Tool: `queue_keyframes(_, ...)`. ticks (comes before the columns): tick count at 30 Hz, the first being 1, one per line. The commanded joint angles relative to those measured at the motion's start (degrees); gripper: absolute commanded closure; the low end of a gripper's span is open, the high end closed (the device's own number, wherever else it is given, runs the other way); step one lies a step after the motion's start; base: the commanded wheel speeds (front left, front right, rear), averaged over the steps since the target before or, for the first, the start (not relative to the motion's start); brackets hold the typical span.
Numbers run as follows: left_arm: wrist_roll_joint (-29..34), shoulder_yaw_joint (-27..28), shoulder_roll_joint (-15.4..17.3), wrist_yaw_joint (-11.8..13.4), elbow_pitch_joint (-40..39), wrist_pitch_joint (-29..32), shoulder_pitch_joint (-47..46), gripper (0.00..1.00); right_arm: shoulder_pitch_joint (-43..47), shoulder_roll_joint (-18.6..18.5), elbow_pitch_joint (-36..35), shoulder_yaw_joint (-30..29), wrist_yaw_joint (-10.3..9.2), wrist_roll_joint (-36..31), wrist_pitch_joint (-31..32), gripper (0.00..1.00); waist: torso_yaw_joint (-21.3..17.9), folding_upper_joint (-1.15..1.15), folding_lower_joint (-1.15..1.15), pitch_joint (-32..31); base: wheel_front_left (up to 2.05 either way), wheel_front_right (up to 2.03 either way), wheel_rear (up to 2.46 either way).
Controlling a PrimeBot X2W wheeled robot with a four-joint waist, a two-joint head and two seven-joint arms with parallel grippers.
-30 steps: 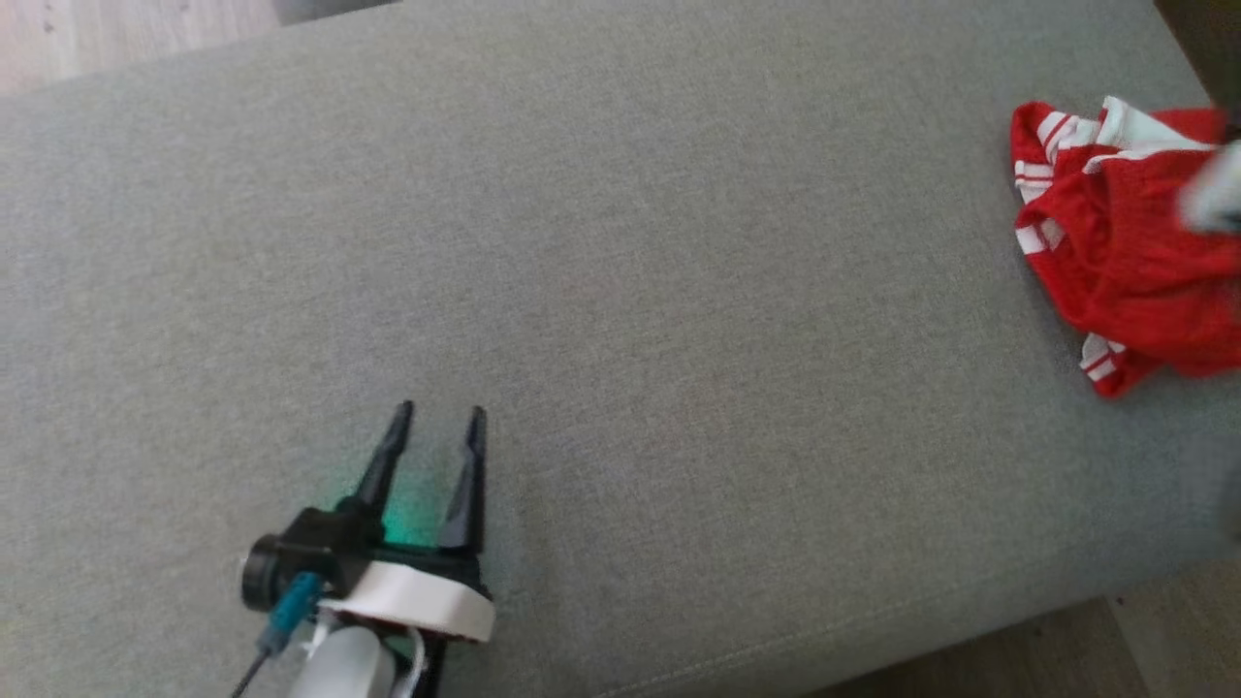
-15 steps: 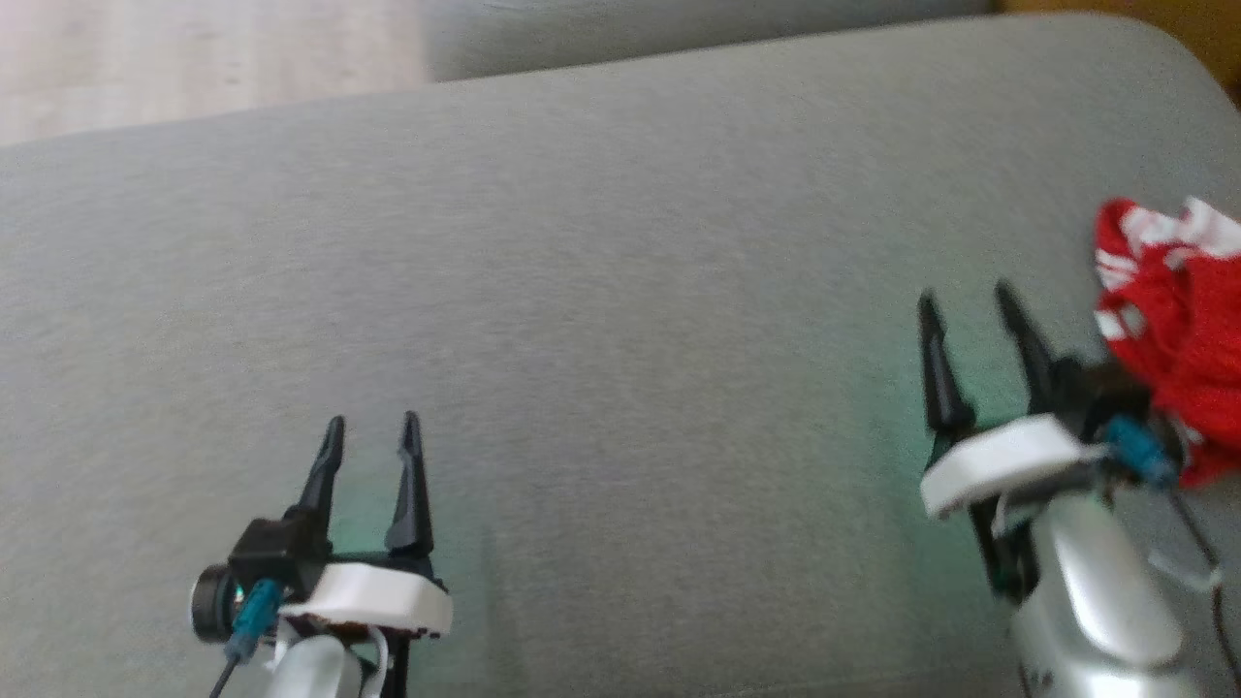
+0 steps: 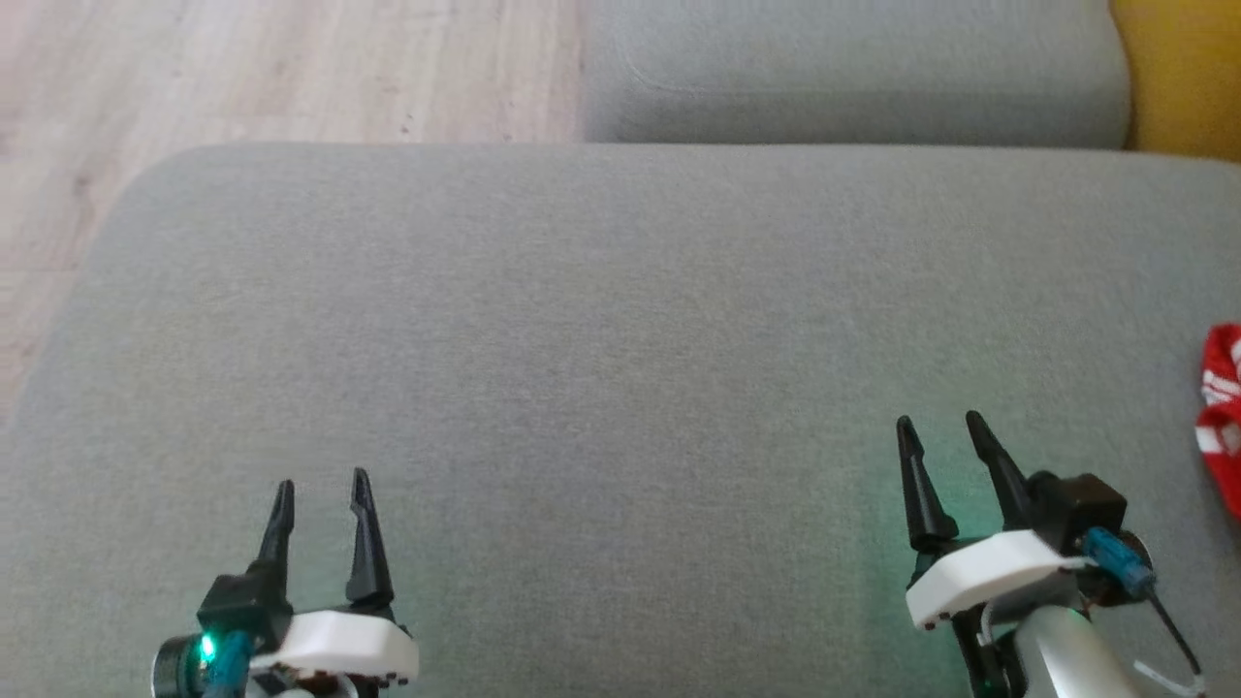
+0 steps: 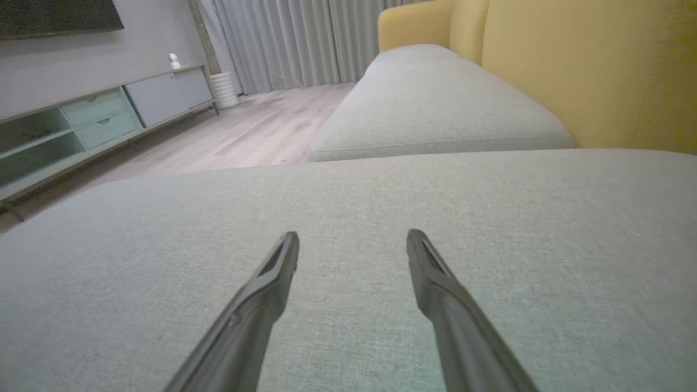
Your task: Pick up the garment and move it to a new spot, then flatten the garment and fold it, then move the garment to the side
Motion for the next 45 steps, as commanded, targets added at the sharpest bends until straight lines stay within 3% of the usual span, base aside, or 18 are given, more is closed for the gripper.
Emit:
queue_keyframes(1,0.67,2.16,0.18,0.32,-2.02,-0.56,-0.55,0.00,-0.91,-0.04,-2.24,1.27,0.21,0.55,-0.62,0.00,0.61,0.00,0.01,-0.67,0.00,0.00,0.00)
queue_keyframes(12,-2.28,3.54,0.18,-2.93,-2.54,-0.56,1.11,0.00,-0.39,-0.03,-2.25,2.29,0.21,0.97,-0.62,0.00,-0.26,0.00,0.01,-2.23,0.00,0.00,0.00)
queue_keyframes(13,-2.30,1.61,0.00,-3.03,-0.97,0.00,2.95,1.00,0.44,0.10,-0.67,0.79,0.00,0.67,0.00,1.00,-0.25,0.00,0.01,-2.23,0.00,0.00,0.00)
queue_keyframes(17,-2.53,1.56,-0.09,-3.18,2.10,0.37,3.95,1.00,1.82,0.19,2.22,0.70,0.00,0.92,0.20,1.00,-0.30,0.00,0.01,-2.27,0.00,0.00,0.00)
queue_keyframes(45,-18.96,3.73,-0.03,-4.46,-0.39,4.80,2.41,1.00,1.79,0.14,-1.66,-1.80,0.05,18.76,4.67,1.00,-1.36,0.00,0.01,-1.86,0.00,0.00,0.00)
